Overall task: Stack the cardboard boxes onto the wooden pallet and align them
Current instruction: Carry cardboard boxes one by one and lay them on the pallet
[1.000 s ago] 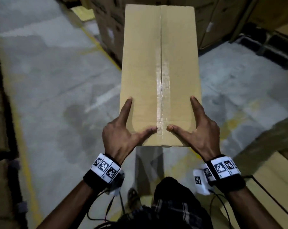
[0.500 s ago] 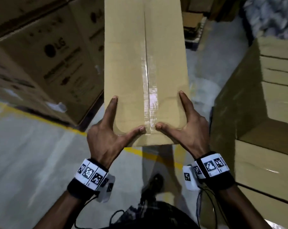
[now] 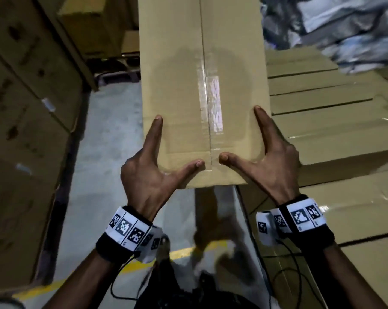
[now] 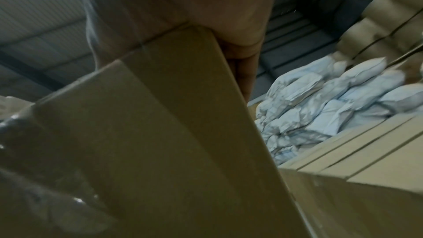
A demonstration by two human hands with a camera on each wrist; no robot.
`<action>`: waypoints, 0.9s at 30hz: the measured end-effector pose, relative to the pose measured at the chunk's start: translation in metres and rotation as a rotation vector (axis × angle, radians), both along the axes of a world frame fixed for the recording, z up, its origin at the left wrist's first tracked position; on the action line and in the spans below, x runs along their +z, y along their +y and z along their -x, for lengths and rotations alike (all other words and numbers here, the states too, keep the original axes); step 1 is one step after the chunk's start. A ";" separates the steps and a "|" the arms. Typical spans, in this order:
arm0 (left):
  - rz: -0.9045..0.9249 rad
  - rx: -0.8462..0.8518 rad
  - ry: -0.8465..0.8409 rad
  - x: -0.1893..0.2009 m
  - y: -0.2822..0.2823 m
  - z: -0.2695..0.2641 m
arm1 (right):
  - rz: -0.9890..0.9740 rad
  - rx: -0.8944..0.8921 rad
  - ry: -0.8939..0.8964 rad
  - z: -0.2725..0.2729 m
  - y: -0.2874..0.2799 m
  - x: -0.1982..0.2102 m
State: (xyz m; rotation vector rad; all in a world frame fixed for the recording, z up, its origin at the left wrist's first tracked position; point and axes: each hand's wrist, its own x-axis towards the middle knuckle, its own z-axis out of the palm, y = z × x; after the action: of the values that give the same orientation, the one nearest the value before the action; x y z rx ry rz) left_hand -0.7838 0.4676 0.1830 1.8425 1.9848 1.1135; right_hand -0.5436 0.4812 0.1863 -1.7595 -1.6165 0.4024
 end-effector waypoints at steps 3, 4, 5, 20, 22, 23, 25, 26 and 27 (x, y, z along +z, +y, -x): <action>-0.040 -0.164 0.031 0.003 0.064 -0.009 | -0.040 -0.141 -0.014 -0.010 0.026 0.009; -0.044 -0.220 0.028 0.005 0.086 -0.012 | -0.060 -0.191 -0.013 -0.012 0.033 0.012; -0.048 -0.279 0.022 0.008 0.109 -0.016 | -0.077 -0.243 -0.011 -0.013 0.040 0.016; -0.008 -1.076 -0.029 0.050 0.233 -0.138 | -0.177 -1.027 -0.029 -0.019 0.009 0.048; 0.010 -1.174 -0.009 0.046 0.227 -0.161 | -0.168 -1.099 -0.016 -0.026 -0.009 0.044; 0.014 -1.215 0.006 0.044 0.222 -0.173 | -0.165 -1.141 -0.011 -0.029 -0.019 0.041; 0.012 -1.268 0.040 0.039 0.207 -0.199 | -0.148 -1.220 -0.013 -0.037 -0.039 0.035; 0.014 -1.286 0.053 0.034 0.201 -0.210 | -0.137 -1.251 -0.022 -0.041 -0.048 0.032; 0.020 -1.304 0.060 0.030 0.192 -0.222 | -0.132 -1.281 -0.031 -0.046 -0.058 0.029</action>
State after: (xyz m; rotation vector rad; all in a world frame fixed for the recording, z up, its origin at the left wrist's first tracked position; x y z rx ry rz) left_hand -0.5617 0.6597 0.2129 2.4294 0.4308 0.5626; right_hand -0.4971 0.4231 0.2157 -2.2621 -0.2721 -0.3375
